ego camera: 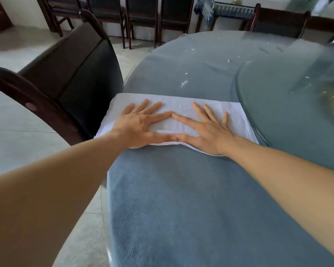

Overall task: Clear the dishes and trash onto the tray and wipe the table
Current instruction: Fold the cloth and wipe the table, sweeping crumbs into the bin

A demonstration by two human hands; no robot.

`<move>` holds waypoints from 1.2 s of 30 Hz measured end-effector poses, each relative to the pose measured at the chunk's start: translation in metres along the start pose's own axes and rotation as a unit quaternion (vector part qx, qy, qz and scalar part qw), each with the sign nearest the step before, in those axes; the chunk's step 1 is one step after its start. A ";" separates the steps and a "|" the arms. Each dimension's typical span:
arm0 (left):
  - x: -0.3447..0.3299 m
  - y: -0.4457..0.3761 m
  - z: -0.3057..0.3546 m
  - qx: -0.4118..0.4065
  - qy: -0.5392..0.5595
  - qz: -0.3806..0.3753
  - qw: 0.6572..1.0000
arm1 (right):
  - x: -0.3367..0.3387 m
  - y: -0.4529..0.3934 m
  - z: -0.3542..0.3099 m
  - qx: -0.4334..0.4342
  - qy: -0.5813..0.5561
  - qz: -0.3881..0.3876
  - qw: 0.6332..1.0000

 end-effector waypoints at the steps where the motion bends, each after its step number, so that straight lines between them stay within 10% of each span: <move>1: 0.004 -0.014 -0.007 -0.003 -0.001 -0.005 1.000 | 0.002 -0.014 0.001 -0.006 -0.004 0.003 1.000; 36: 0.053 -0.311 -0.088 -0.216 -0.011 -0.082 0.973 | 0.036 -0.212 0.052 -0.245 -0.046 0.045 0.967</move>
Point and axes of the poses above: each hand's wrist, its own y-axis away from the middle knuckle, its own x-axis out of the back of the hand, z = x × y, the point moved 6 cm from there along -y, towards the middle knuckle, and after that the axes turned 6 degrees about y, right-handed, at the moved point
